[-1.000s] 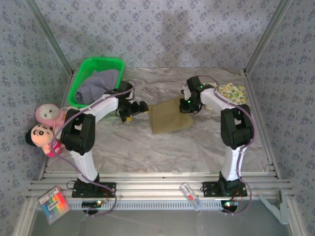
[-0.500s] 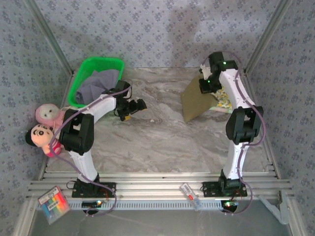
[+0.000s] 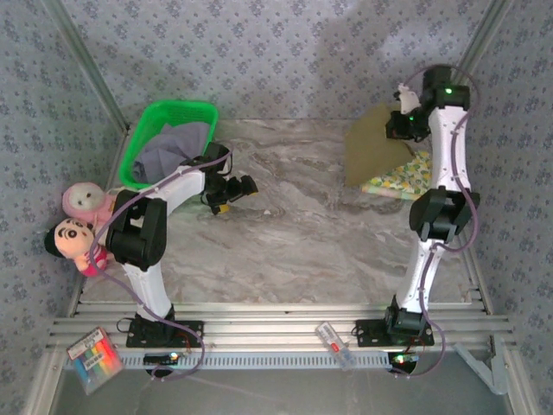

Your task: Fold and stack the skirts

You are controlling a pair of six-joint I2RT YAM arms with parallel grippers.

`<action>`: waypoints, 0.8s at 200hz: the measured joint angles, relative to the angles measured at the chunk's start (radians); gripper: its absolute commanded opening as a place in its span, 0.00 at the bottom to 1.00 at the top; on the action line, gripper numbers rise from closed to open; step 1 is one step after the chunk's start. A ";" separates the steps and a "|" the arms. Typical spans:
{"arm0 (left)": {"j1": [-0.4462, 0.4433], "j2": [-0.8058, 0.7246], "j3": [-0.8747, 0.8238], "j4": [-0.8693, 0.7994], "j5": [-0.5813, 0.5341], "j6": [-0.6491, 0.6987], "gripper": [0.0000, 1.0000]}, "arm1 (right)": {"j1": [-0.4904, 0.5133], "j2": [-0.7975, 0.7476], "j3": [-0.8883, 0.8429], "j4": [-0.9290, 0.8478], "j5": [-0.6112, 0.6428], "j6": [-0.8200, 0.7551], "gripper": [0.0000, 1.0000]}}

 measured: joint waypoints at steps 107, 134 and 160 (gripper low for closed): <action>-0.001 0.000 -0.002 -0.031 -0.005 0.000 1.00 | -0.195 0.315 0.000 0.118 -0.048 -0.085 0.00; -0.001 0.002 -0.002 -0.041 -0.007 0.000 1.00 | -0.186 0.304 -0.001 0.164 -0.048 -0.097 0.00; -0.001 0.006 -0.002 -0.050 -0.011 0.000 1.00 | -0.174 0.297 -0.001 0.196 -0.026 -0.106 0.00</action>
